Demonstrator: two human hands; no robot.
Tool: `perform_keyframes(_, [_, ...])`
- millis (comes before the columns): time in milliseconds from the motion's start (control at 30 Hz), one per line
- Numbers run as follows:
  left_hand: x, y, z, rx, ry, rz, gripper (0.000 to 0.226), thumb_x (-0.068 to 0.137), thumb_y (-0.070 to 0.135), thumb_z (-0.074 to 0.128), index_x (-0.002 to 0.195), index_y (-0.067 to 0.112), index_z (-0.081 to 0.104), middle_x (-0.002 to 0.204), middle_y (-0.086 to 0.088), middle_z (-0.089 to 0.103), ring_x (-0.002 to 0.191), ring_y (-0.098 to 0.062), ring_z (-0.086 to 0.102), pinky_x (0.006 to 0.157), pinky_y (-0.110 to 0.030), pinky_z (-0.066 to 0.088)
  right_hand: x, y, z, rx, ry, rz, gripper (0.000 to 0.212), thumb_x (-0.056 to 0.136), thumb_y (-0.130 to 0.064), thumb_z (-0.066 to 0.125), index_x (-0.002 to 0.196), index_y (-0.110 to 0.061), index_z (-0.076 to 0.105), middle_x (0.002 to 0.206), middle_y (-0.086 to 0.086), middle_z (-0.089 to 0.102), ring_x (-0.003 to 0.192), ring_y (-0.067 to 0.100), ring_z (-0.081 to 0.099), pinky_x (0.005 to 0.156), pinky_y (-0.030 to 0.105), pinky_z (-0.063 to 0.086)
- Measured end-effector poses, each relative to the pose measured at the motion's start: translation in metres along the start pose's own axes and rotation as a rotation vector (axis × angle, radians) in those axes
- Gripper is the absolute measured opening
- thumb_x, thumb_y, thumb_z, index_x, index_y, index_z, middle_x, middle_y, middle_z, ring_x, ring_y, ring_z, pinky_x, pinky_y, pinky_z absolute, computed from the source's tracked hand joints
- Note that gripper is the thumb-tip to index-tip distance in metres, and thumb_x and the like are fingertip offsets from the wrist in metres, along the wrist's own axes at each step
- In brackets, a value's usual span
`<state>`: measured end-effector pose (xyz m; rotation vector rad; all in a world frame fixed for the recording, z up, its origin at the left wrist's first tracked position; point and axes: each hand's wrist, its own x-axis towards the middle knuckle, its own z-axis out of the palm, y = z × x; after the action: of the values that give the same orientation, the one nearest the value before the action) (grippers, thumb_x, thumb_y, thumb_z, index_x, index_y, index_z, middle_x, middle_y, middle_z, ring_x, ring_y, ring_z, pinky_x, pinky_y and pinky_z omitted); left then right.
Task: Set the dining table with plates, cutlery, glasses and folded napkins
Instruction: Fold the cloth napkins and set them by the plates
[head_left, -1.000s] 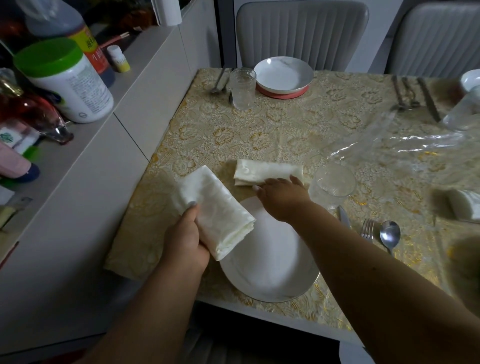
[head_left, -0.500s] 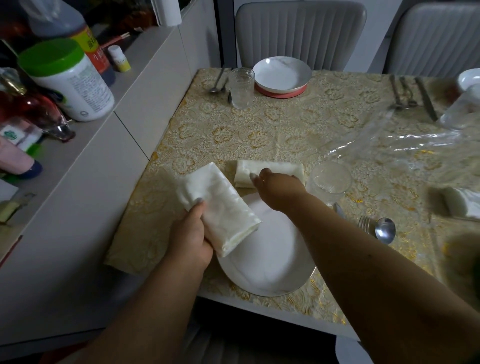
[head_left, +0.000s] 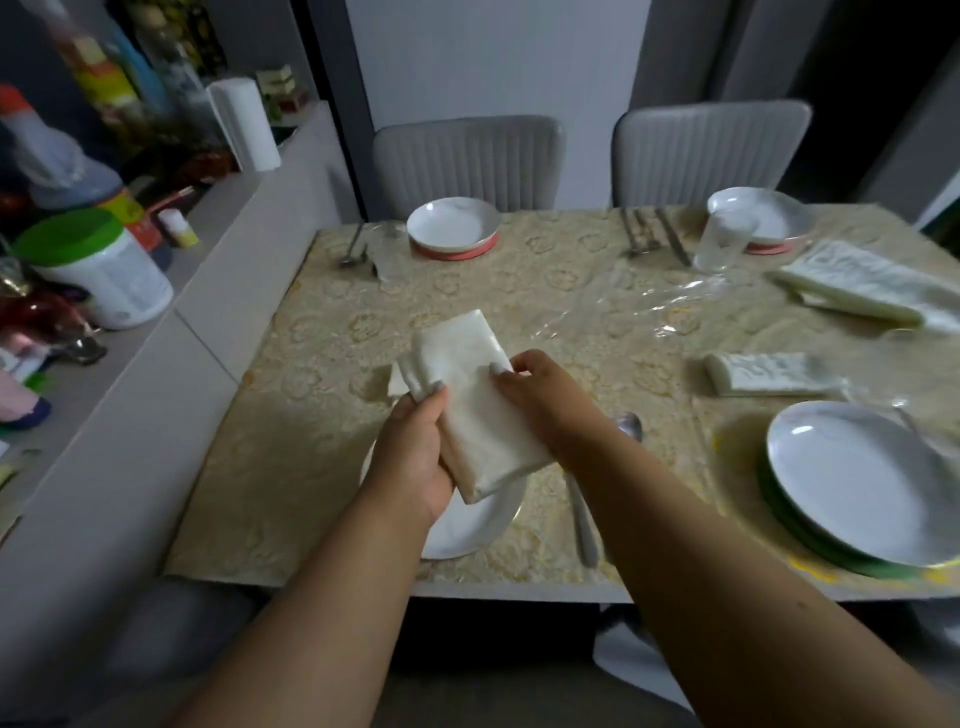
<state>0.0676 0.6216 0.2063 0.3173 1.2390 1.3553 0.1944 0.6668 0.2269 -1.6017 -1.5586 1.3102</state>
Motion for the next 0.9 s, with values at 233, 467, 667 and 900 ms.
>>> perform_keyframes(233, [-0.074, -0.030, 0.090, 0.042, -0.154, -0.195, 0.037, 0.102, 0.034, 0.040, 0.122, 0.012, 0.062, 0.108, -0.010, 0.071, 0.098, -0.025, 0.067, 0.076, -0.039, 0.053, -0.068, 0.028, -0.099, 0.160, 0.054, -0.027, 0.028, 0.101, -0.036, 0.038, 0.096, -0.017, 0.058, 0.090, 0.003, 0.062, 0.074, 0.010, 0.057, 0.065, 0.014, 0.047])
perform_keyframes(467, [-0.132, -0.094, 0.186, 0.175, -0.251, -0.191, 0.039, 0.102, 0.032, 0.039, 0.123, 0.009, 0.062, 0.111, -0.015, 0.070, 0.105, -0.031, 0.065, 0.094, -0.047, 0.050, -0.132, 0.079, -0.217, 0.174, 0.181, -0.001, 0.028, 0.101, -0.037, 0.038, 0.106, -0.014, 0.053, 0.090, -0.002, 0.059, 0.076, 0.007, 0.055, 0.059, 0.007, 0.045])
perform_keyframes(667, [-0.203, -0.184, 0.307, 0.205, -0.430, -0.247, 0.040, 0.090, 0.046, 0.058, 0.114, 0.015, 0.067, 0.106, -0.012, 0.072, 0.101, -0.032, 0.067, 0.092, -0.049, 0.050, -0.201, 0.145, -0.351, 0.191, 0.251, 0.042, 0.031, 0.098, -0.041, 0.041, 0.114, -0.019, 0.054, 0.102, 0.003, 0.062, 0.089, 0.017, 0.061, 0.078, 0.033, 0.053])
perform_keyframes(900, [-0.260, -0.295, 0.438, 0.299, -0.478, -0.296, 0.032, 0.089, 0.021, 0.058, 0.118, 0.010, 0.063, 0.102, -0.016, 0.072, 0.098, -0.034, 0.068, 0.094, -0.052, 0.050, -0.261, 0.225, -0.495, 0.196, 0.320, 0.080, 0.034, 0.099, -0.037, 0.043, 0.119, -0.013, 0.055, 0.108, 0.008, 0.064, 0.089, 0.020, 0.063, 0.079, 0.032, 0.052])
